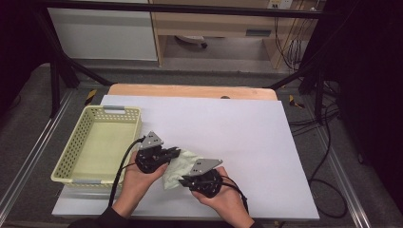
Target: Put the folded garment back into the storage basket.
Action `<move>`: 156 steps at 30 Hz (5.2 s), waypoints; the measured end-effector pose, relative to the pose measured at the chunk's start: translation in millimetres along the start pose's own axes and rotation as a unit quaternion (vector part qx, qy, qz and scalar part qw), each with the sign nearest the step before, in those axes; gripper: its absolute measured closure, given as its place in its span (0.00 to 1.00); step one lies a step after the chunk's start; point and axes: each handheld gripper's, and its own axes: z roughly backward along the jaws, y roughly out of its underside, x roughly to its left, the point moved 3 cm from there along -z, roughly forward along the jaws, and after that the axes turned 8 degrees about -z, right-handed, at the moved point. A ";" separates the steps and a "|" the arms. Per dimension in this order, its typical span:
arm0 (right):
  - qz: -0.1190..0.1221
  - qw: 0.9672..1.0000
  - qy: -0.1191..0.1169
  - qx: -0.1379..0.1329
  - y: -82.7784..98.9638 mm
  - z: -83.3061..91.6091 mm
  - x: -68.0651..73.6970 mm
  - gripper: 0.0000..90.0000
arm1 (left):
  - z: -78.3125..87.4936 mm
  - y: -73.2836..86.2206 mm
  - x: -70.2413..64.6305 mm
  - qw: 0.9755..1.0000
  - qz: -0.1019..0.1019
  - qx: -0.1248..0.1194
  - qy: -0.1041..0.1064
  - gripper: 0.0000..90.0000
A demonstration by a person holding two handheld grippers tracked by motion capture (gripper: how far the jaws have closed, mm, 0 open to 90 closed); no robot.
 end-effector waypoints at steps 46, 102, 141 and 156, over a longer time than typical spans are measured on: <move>0.030 0.999 0.000 -0.015 -52.1 -6.0 -6.9 0.94 | 17.2 -40.8 32.5 1.000 -0.017 0.007 -0.019 0.93; 0.064 0.997 -0.017 -0.031 -115.8 -44.7 1.9 0.94 | 60.4 -51.9 85.9 0.997 -0.007 0.000 -0.083 0.93; 0.071 0.996 -0.036 -0.041 -147.8 -87.3 16.4 0.94 | 92.6 -39.5 125.6 0.993 0.016 0.010 -0.118 0.93; 0.066 0.996 -0.044 -0.042 -149.4 -98.3 18.4 0.94 | 96.0 -33.0 133.2 0.992 0.022 0.016 -0.124 0.93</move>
